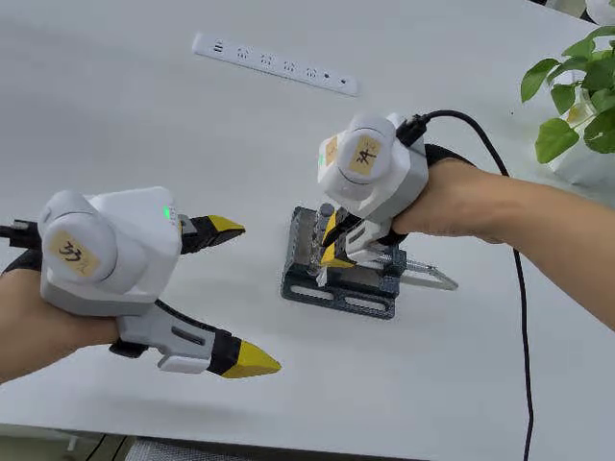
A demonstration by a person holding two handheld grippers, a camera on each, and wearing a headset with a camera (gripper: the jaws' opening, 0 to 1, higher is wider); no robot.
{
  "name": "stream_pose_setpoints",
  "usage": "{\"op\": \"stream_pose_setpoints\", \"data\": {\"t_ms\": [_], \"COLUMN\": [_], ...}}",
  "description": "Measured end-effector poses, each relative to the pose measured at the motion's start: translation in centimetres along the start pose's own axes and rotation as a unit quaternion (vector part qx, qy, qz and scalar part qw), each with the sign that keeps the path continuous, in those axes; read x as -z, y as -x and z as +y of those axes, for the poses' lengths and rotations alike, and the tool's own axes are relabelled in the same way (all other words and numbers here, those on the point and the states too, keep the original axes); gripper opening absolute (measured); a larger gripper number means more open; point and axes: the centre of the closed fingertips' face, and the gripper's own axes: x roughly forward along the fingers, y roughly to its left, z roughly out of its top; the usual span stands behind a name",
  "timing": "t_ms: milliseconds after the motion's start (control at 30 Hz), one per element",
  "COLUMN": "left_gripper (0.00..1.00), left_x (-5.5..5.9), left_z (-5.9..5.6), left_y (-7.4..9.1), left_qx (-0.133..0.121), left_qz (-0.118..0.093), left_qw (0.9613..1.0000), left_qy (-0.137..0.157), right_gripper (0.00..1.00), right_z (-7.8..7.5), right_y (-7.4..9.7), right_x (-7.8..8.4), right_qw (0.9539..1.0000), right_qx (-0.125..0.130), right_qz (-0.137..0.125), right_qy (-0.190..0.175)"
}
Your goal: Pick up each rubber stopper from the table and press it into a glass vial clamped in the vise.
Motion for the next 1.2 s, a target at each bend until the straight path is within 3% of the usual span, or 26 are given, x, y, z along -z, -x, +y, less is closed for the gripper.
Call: {"op": "stream_pose_setpoints", "data": {"t_ms": [433, 767, 1200], "left_gripper": [0.90, 0.89, 0.90], "left_x": [0.1, 0.3, 0.1], "left_z": [-0.1, 0.0, -0.2], "left_y": [-0.1, -0.2, -0.3], "left_qx": [0.001, 0.003, 0.003], "left_qz": [0.002, 0.003, 0.003], "left_qw": [1.0000, 1.0000, 1.0000], "left_qy": [0.000, -0.001, -0.001], "right_gripper": [0.10, 0.08, 0.05], "right_z": [-0.1, -0.3, 0.1], "right_y": [0.2, 1.7, 1.3], "right_x": [0.0, -0.2, -0.2], "right_qw": [0.9999, 0.9991, 0.9984], "right_qx": [0.007, 0.017, 0.012], "right_qz": [-0.009, -0.035, -0.049], "right_qy": [-0.008, -0.018, -0.025]}}
